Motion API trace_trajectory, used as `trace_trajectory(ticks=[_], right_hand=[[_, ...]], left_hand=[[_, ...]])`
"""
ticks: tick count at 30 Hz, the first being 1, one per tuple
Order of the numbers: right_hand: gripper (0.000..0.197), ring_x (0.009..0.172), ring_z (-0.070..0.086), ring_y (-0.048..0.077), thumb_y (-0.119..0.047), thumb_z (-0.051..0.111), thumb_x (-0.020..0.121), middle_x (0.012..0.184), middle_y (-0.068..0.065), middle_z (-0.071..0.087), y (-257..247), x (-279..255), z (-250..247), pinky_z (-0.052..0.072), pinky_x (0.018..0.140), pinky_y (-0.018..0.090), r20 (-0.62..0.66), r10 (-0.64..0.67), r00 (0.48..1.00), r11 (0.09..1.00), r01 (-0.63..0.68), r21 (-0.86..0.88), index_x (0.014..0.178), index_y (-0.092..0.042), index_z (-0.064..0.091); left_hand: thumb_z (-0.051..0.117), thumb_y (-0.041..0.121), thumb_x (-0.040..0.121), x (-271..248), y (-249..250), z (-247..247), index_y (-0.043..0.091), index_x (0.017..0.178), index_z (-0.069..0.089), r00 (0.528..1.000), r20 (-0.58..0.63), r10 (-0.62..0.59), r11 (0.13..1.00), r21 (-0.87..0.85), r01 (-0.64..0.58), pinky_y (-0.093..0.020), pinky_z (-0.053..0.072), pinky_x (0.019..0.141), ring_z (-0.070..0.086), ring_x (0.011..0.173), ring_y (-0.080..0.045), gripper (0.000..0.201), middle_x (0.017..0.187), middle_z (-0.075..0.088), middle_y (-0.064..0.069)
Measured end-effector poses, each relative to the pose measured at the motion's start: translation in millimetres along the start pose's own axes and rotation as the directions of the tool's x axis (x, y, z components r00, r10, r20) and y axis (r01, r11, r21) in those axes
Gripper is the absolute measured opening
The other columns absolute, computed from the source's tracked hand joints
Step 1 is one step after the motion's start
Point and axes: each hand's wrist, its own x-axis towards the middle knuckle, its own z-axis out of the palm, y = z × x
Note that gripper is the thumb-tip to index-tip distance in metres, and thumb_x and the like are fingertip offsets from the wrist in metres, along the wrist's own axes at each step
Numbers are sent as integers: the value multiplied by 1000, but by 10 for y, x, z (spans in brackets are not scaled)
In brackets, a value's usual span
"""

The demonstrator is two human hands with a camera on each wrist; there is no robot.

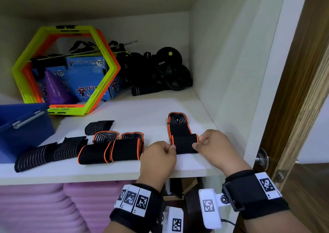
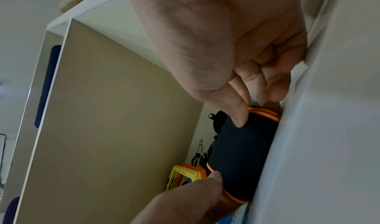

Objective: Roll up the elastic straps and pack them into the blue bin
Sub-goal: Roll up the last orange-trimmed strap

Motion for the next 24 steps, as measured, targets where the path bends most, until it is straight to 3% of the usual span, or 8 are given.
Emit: trace_trajectory(ticks=[3,8,13,15,17,20,22,24], right_hand=[[21,83,67,20,-35,70,84,83,2,71,26,-19,12,55,80,37,3,6,1000,999,-6,34,93,-22,57],[26,71,66,17,-32,57,92,74,-1,70,35,-22,33,56,73,39,-1,-90,996,994,90,-62,111,-36,39],[22,67,60,17,-22,58,94,74,-2,64,31,43,56,49,64,30,45,-145,988,982,150,-119,113,-30,57],[24,71,60,17,-21,59,94,77,-3,64,34,77,70,45,64,27,65,-156,986,980,163,-118,116,-30,62],[27,75,59,17,-20,59,94,80,-3,64,16,100,69,41,67,25,87,-172,981,973,183,-137,118,-29,64],[25,90,62,21,-22,55,96,100,4,71,-24,124,57,44,73,27,134,-205,970,942,233,-242,118,-21,68],[30,93,63,26,-30,51,98,99,8,68,-16,125,55,51,79,33,189,-226,956,914,275,-298,115,-14,68],[44,100,62,27,-48,53,94,105,5,63,29,128,39,51,87,37,280,-192,941,908,278,-313,127,-21,62]], left_hand=[[61,38,90,8,-16,-11,18,76,71,1000,10,-14,999,-48,14,-36,53,84,67,86,-19,27,81,73,4],[73,34,84,34,22,-61,21,77,70,999,26,-28,994,-106,31,-28,53,82,67,86,-9,15,81,71,9],[73,35,83,35,52,-59,27,93,63,999,48,3,999,36,-5,-32,53,88,65,96,-13,16,90,67,12],[73,27,82,29,62,-81,24,121,55,996,67,51,997,62,-55,-32,50,94,62,108,-18,43,109,63,7],[70,14,80,43,77,-106,27,143,37,979,89,182,979,78,-189,-33,45,100,54,120,-21,73,135,49,2],[61,10,81,85,113,-108,28,143,44,922,204,330,880,288,-379,-40,44,103,48,124,-26,66,153,38,6],[57,16,85,125,102,-111,26,143,46,918,270,290,864,339,-373,-44,46,100,48,122,-25,60,147,48,6],[55,19,86,169,53,-116,26,144,46,920,301,251,897,285,-338,-44,45,101,49,123,-24,59,142,54,5]])
